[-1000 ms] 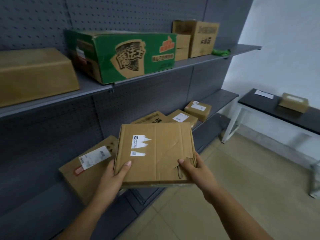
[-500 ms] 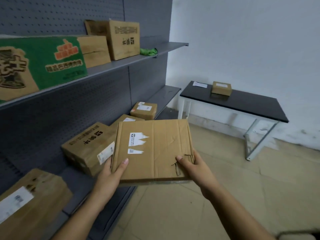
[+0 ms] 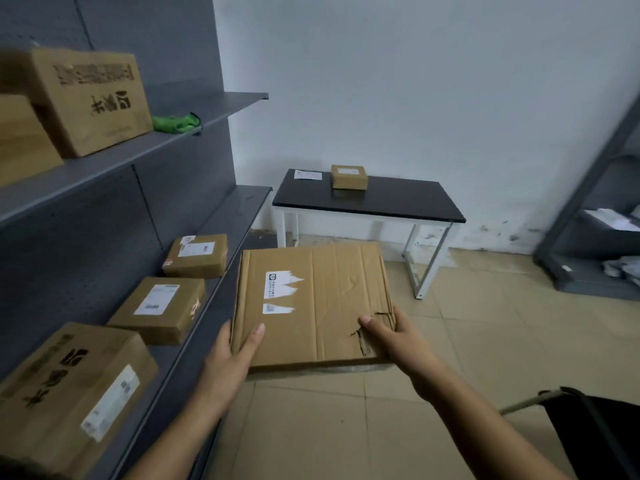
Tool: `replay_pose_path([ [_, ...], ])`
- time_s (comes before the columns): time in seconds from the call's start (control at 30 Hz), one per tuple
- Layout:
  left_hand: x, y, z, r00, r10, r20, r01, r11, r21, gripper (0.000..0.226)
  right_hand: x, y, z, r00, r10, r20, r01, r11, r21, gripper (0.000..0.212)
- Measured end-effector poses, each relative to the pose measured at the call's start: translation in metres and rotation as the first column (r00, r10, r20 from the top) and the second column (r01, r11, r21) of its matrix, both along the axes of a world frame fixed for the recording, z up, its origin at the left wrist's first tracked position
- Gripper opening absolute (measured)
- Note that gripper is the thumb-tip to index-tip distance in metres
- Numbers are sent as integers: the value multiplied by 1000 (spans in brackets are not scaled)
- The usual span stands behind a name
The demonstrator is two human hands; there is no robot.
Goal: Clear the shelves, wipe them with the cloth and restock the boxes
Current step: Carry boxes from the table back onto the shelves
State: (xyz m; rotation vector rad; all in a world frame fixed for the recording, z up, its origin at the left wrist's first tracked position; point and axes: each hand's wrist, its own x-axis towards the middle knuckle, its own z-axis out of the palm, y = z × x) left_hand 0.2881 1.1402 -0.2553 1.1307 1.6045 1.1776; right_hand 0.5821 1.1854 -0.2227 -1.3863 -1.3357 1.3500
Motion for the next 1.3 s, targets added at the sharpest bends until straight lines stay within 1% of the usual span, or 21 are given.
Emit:
replay_pose_path([
  [0.03,1,13,1,1000,-19,-4,19,1000,13,103,3,6,1,1000,-24,-3,24,1000,4,72],
  [0.07,3,24,4,999,-44,-3,44,999,30,100,5,12,1,999,-48,1,48,999,13,71],
  [0.1,7,35,6,998,-62,-8,63,997,33,99,8,18,3,998,-69,7,69,997,20,66],
  [0.2,17,62,6,994,-104,-37,104,994,13,119,18,31,3,993,-121,5,121,992,17,51],
  [0.27,20,83,6,992,-123,-30,123,992,22,125,22,44,5,990,-144,3,144,989,24,46],
  [0.37,27,122,9,987,-150,-50,152,988,23,121,32,70,11,988,-154,-1,154,988,29,45],
  [0.53,46,178,6,986,-152,-68,153,988,11,114,49,120,9,985,-170,-18,171,984,45,36],
  [0.63,61,216,7,986,-148,-75,150,989,17,111,63,158,4,986,-165,-25,166,985,38,35],
  [0.73,78,254,10,985,-154,-75,156,987,23,101,78,201,1,986,-164,-35,165,986,36,39],
  [0.87,98,311,8,988,-135,-81,135,991,-1,111,100,258,2,990,-139,-25,140,990,37,41],
  [0.9,104,326,7,988,-135,-78,135,991,2,109,107,272,2,991,-131,-16,132,991,39,43],
  [0.97,117,349,10,989,-130,-66,131,991,16,95,118,299,1,992,-124,-3,124,991,45,49],
  [1.07,132,381,11,989,-128,-72,129,992,7,95,131,337,-3,992,-129,-3,129,991,41,56],
  [1.17,140,409,12,990,-125,-65,125,992,3,79,138,369,-8,993,-120,-7,121,992,27,59],
  [1.3,145,449,12,988,-140,-67,140,990,-10,73,143,412,-13,993,-117,-7,117,993,17,60],
])
